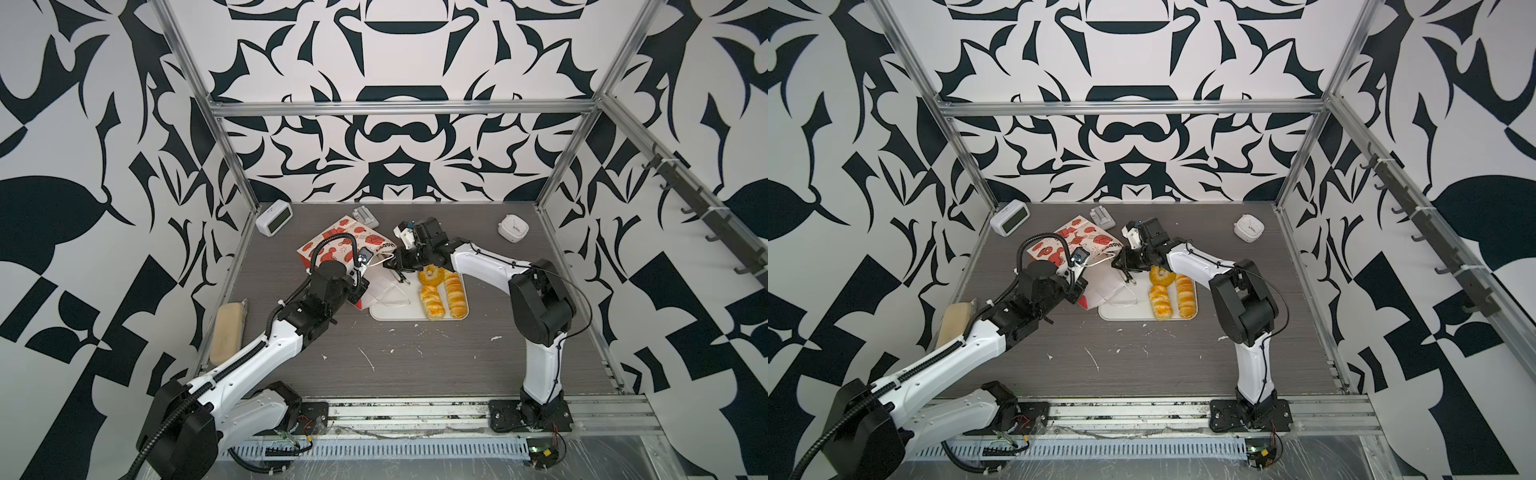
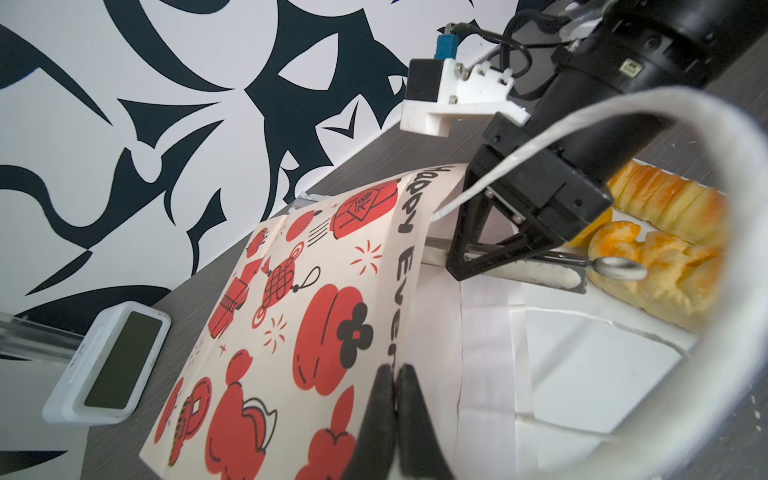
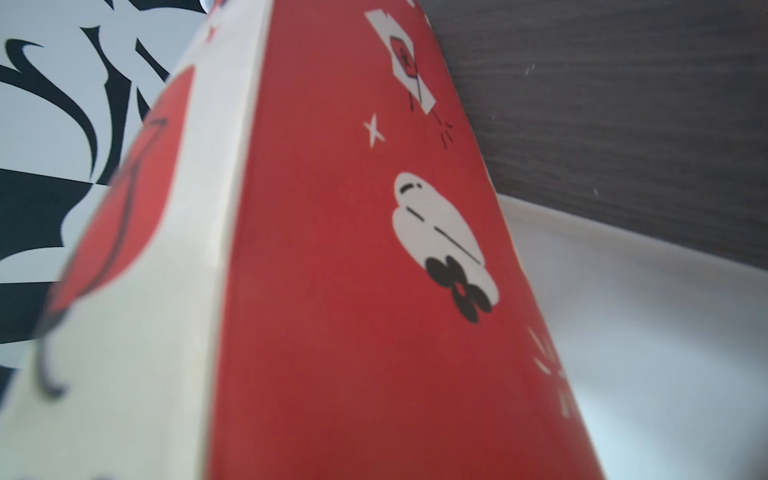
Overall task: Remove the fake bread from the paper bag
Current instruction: 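Pull the yellow striped bun out of the bag over the tray with right-gripper tongs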
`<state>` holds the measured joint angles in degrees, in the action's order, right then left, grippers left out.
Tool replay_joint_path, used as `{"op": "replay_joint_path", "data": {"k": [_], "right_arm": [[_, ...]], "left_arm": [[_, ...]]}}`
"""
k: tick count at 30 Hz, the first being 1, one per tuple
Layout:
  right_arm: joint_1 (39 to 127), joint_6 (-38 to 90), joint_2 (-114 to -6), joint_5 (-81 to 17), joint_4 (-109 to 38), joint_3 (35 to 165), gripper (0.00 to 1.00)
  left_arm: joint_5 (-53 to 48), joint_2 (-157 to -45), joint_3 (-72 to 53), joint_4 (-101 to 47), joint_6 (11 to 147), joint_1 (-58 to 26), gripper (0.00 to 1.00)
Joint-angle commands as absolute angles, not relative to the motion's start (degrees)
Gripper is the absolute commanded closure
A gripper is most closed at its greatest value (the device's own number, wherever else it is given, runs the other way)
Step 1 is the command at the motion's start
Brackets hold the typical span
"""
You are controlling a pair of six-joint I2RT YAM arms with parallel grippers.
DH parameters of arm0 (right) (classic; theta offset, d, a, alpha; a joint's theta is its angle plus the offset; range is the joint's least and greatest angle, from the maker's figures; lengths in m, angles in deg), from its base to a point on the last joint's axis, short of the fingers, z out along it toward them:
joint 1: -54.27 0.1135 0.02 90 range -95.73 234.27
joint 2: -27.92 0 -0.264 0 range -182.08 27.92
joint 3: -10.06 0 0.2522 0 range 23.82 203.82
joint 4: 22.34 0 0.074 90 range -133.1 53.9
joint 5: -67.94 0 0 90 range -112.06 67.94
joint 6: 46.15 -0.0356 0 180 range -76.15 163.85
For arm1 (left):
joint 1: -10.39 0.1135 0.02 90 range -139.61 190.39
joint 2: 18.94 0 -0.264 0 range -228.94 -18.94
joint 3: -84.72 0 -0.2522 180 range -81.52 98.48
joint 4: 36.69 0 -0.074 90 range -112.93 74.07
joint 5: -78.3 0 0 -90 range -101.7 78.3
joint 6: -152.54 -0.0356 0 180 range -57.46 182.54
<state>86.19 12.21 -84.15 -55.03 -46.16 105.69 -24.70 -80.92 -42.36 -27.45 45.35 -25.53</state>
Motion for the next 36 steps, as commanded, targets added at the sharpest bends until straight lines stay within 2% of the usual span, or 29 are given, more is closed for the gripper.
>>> {"op": "replay_joint_path", "data": {"k": [1,9,19,22,29,36], "right_arm": [[85.7,10.8,-76.9,-58.5,-44.7,103.7,1.00],[85.6,8.9,-65.6,-60.2,-42.5,89.7,1.00],[85.6,10.5,-44.6,-58.5,-43.9,71.3,1.00],[85.6,11.4,-38.0,-57.3,-46.9,69.7,1.00],[85.5,16.2,-25.2,-45.9,-61.0,72.2,1.00],[84.9,20.4,-24.0,-37.4,-67.1,75.0,1.00]], "left_arm": [[-24.8,-81.3,-42.8,-29.0,44.9,-25.6,1.00],[-25.8,-81.8,-43.0,-30.4,45.5,-25.6,1.00],[-27.5,-82.3,-42.5,-31.2,46.3,-25.5,1.00],[-27.6,-82.4,-42.4,-31.3,46.8,-25.5,1.00],[-29.5,-80.8,-42.3,-30.0,47.6,-25.3,1.00],[-29.5,-76.7,-42.1,-30.0,49.5,-24.2,1.00]]}}
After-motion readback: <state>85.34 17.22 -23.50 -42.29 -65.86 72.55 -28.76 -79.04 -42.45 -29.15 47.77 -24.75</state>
